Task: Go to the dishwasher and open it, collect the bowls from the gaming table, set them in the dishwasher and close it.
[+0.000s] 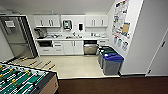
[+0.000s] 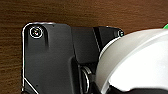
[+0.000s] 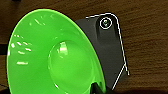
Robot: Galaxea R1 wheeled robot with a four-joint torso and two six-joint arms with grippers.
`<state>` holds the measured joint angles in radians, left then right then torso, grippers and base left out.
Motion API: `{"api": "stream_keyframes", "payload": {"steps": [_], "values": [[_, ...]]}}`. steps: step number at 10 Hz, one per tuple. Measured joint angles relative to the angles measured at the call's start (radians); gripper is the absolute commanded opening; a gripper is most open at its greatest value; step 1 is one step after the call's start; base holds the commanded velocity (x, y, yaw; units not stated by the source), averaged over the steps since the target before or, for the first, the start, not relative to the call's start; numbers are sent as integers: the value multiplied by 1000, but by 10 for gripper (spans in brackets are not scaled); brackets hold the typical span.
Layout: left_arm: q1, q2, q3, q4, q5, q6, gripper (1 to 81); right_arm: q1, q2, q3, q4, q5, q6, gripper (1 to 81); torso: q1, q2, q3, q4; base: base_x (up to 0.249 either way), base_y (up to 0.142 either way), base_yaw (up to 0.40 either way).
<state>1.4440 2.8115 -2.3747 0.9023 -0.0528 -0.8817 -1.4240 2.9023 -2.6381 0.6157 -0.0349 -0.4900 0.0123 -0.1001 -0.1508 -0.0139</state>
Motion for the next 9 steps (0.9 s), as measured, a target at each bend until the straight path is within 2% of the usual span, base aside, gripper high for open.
{"api": "stream_keyframes", "payload": {"steps": [8,9], "values": [[-2,0,0,7,0,0,10,0,1,0,0,0,0,10,0,0,0,0,194,-73,0],[-4,0,0,8,-1,0,10,1,0,0,0,1,0,10,1,0,0,0,0,0,0]]}}
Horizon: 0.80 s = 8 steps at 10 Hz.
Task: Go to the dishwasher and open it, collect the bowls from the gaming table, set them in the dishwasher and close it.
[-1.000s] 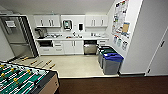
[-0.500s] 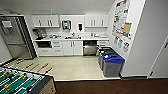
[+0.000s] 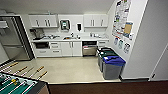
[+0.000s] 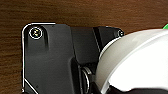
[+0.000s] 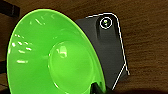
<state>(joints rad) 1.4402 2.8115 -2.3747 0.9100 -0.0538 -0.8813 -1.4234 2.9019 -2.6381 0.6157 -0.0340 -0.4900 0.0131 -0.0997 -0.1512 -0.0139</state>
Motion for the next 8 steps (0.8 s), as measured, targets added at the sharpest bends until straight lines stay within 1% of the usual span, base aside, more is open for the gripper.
{"api": "stream_keyframes", "payload": {"steps": [2,3,4,6,8], "values": [[-13,3,4,0,-10,0,10,11,-3,-1,0,4,0,10,1,1,0,0,0,0,0],[-11,-1,4,1,-22,0,10,10,1,-1,0,7,0,10,1,1,0,0,0,0,0],[0,-3,4,1,-19,-5,10,-1,2,0,0,1,0,10,0,1,0,0,0,0,0],[13,-6,3,3,-11,6,10,-11,-3,-1,0,0,0,10,-1,0,0,0,70,0,0],[9,-5,3,3,-13,6,10,-10,-1,-1,0,1,0,10,-2,0,0,0,82,0,0]]}}
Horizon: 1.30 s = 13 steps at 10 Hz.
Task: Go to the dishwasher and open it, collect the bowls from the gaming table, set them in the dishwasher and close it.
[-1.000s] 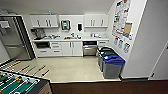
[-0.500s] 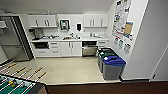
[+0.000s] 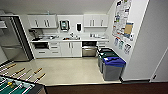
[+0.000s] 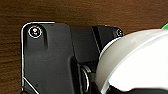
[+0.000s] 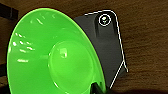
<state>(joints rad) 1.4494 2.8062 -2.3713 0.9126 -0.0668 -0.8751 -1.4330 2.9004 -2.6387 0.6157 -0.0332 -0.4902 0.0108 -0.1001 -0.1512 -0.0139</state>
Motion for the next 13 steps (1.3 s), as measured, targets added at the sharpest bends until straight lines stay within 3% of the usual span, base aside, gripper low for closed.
{"api": "stream_keyframes", "payload": {"steps": [13], "values": [[0,0,0,0,-1,0,10,3,1,0,0,-1,0,10,0,0,0,0,99,0,0]]}}
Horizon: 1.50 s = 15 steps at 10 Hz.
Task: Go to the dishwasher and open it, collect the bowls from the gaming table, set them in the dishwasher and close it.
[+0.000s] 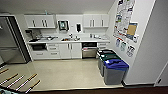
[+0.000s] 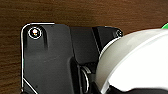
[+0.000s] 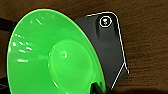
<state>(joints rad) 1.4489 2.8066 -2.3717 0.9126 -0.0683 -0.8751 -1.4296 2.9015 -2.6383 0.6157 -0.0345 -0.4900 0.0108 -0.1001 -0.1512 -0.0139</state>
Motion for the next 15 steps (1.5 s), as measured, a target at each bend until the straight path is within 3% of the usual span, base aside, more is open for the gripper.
{"api": "stream_keyframes", "payload": {"steps": [15], "values": [[0,0,0,0,0,0,10,0,0,0,0,0,0,10,0,0,0,0,100,0,0]]}}
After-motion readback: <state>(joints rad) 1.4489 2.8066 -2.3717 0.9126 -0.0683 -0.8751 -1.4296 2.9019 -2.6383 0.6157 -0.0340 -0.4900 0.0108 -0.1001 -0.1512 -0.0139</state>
